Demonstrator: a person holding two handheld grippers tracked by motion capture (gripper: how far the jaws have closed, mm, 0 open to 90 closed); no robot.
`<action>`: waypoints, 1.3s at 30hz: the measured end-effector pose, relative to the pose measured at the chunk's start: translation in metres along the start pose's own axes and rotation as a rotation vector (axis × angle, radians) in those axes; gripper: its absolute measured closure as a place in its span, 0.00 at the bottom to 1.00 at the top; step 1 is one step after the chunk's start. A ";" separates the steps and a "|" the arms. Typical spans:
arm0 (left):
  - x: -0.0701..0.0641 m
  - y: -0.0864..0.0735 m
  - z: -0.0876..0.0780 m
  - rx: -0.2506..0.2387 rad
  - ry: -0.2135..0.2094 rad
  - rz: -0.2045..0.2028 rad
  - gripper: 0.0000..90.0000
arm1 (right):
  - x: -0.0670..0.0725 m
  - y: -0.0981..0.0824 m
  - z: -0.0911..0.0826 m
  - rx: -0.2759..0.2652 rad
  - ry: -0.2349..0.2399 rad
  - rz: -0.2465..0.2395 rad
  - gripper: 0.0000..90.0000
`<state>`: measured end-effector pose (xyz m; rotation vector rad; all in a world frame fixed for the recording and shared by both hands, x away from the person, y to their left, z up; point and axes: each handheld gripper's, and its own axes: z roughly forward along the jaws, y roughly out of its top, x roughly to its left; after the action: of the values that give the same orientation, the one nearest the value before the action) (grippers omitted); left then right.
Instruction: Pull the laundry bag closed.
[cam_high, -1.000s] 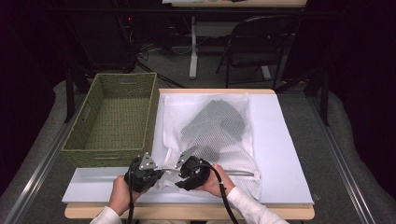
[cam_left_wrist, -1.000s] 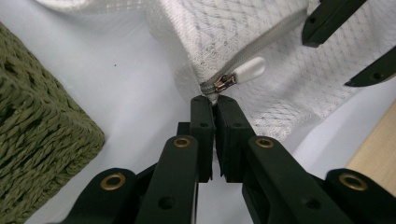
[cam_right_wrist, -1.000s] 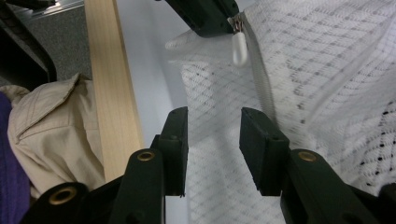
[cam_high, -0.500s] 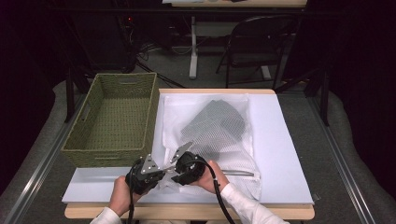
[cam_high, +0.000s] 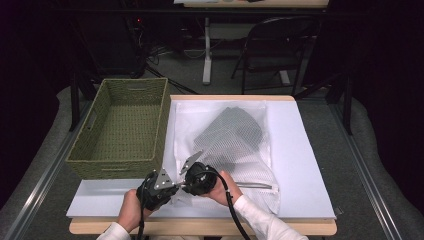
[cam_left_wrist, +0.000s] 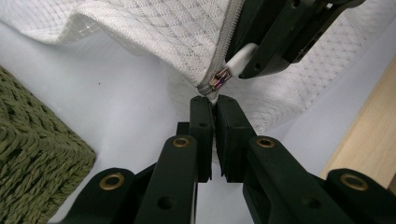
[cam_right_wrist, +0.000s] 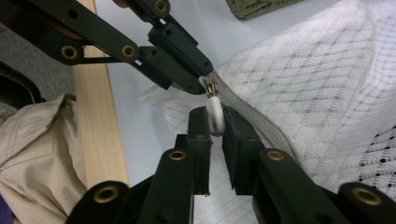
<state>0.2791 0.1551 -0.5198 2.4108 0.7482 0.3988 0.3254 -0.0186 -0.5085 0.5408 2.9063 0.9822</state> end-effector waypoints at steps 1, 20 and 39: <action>0.000 0.000 0.000 0.002 -0.002 -0.003 0.94 | 0.001 0.000 0.000 0.003 0.000 0.004 0.94; 0.027 0.002 -0.001 -0.036 -0.135 -0.239 0.66 | 0.007 -0.010 0.011 0.022 -0.034 -0.013 0.96; 0.027 0.003 0.004 -0.067 -0.183 -0.274 0.97 | 0.011 -0.008 0.019 0.030 -0.043 -0.010 0.94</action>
<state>0.3039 0.1677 -0.5181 2.2060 0.9485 0.0898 0.3153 -0.0097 -0.5276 0.5414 2.8875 0.9151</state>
